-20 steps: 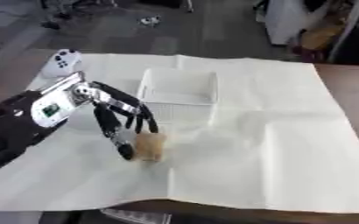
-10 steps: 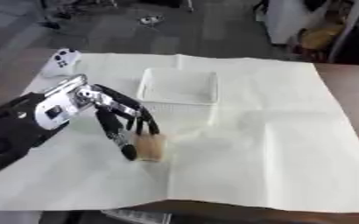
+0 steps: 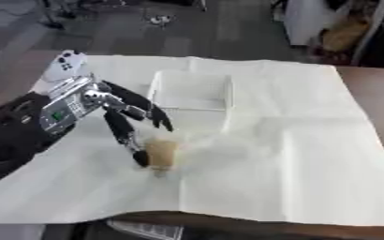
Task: Pick up objects on the table and place them in the box.
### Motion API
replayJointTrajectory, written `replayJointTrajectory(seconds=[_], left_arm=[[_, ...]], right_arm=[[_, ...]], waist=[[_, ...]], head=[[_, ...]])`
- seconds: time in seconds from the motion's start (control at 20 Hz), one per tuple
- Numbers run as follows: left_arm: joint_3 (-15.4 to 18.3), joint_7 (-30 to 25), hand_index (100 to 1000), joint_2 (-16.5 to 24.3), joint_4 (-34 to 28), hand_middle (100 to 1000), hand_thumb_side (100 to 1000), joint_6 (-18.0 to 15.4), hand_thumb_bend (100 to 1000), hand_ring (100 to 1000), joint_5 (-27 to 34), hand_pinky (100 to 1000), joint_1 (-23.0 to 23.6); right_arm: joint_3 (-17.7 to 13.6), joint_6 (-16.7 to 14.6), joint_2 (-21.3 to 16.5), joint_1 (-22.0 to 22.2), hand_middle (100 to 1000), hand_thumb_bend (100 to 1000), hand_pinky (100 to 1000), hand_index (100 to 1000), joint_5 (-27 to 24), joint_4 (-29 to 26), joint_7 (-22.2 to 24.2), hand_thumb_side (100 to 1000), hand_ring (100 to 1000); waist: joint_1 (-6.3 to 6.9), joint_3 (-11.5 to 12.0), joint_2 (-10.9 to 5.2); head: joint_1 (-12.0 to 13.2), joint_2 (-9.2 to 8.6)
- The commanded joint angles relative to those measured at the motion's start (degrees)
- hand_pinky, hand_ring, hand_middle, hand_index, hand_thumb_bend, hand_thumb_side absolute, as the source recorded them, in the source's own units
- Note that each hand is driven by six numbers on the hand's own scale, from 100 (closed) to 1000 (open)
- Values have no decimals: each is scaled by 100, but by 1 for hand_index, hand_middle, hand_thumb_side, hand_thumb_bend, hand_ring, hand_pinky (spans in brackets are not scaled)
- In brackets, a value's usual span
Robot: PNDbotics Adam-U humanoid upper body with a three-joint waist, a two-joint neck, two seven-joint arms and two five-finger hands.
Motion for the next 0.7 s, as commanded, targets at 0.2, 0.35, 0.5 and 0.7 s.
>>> replayJointTrajectory(seconds=[0.2,0.35,0.5,0.7], left_arm=[[58,354,999,-78,261,981,944,-252,1000,962,-736,976,-106],[41,414,997,-178,492,964,884,-365,1000,939,-999,959,-105],[57,510,998,-267,717,963,865,-528,1000,936,-1293,963,-119],[79,627,997,-343,921,971,808,-719,1000,929,-1677,972,-153]], right_arm=[[-17,-9,-16,-141,497,294,137,741,-43,-76,15,1000,457],[-16,-10,0,-155,498,294,138,741,-48,-76,20,1000,457],[-12,-11,16,-171,498,293,138,741,-54,-76,31,1000,457],[-11,-10,31,-187,498,293,138,741,-61,-76,38,1000,457]], waist=[[7,-26,-53],[4,-46,-44],[3,-65,-37],[6,-82,-27]], head=[[75,-2],[119,-8],[160,-16],[222,-18]])
